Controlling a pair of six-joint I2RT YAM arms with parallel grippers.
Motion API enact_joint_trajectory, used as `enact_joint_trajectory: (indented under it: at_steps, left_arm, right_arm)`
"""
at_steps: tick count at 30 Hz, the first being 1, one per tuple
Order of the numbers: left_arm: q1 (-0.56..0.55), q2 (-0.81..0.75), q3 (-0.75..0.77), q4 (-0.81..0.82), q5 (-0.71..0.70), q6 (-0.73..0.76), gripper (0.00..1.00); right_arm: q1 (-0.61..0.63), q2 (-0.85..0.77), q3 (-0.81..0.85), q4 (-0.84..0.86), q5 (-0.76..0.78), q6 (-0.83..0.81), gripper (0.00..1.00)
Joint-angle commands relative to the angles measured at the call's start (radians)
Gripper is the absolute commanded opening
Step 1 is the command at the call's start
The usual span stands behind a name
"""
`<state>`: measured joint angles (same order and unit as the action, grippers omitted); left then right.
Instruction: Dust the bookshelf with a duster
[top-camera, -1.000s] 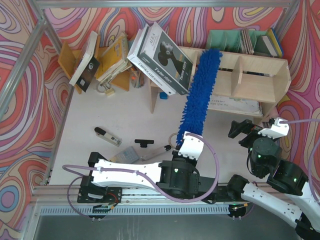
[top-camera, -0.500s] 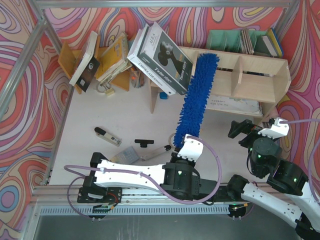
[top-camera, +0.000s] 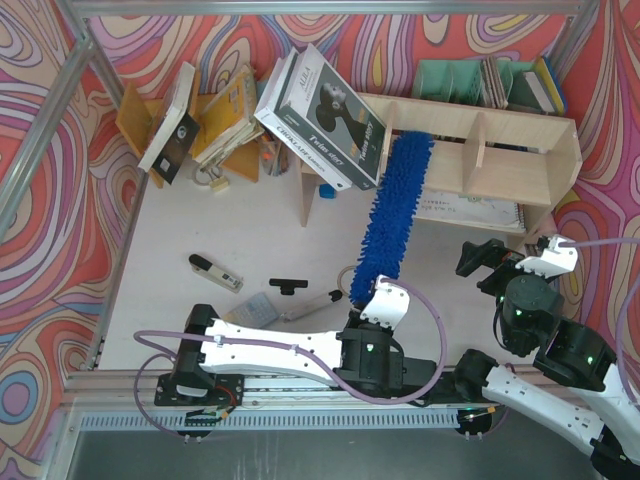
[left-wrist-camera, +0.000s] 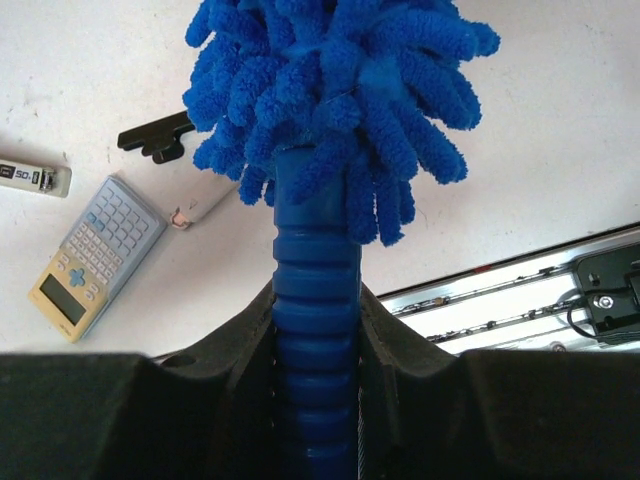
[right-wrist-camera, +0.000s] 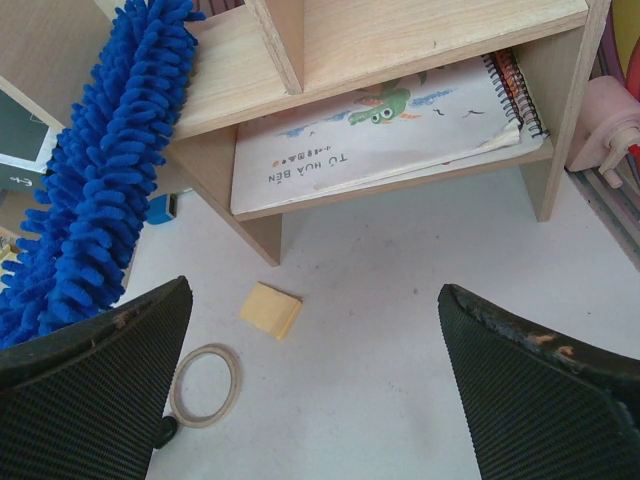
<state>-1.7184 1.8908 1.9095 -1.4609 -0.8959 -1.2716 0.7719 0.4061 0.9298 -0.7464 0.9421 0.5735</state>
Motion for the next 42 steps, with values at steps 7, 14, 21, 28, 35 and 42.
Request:
enact_joint_trajectory:
  at_steps: [7, 14, 21, 28, 35, 42]
  left_arm:
    - [0.005, 0.010, 0.194, -0.121, -0.160, 0.026, 0.00]
    - [0.024, -0.006, 0.213, -0.139, -0.197, 0.042, 0.00]
    - [0.032, -0.027, 0.134, -0.056, -0.145, 0.076, 0.00]
    - [0.042, -0.003, 0.115, 0.028, -0.102, 0.145, 0.00]
    - [0.057, 0.018, 0.076, 0.141, 0.002, 0.235, 0.00]
    - [0.060, 0.039, 0.060, 0.141, 0.055, 0.243, 0.00]
  right_arm:
    - [0.001, -0.009, -0.005, -0.015, 0.012, 0.011, 0.99]
    - [0.000, -0.007, -0.005, -0.015, 0.012, 0.012, 0.99]
    - [0.000, -0.009, -0.006, -0.014, 0.014, 0.011, 0.99]
    - [0.001, -0.009, -0.006, -0.014, 0.012, 0.011, 0.99]
    - [0.000, -0.007, -0.006, -0.015, 0.014, 0.012, 0.99]
    - [0.000, -0.010, -0.005, -0.018, 0.015, 0.013, 0.99]
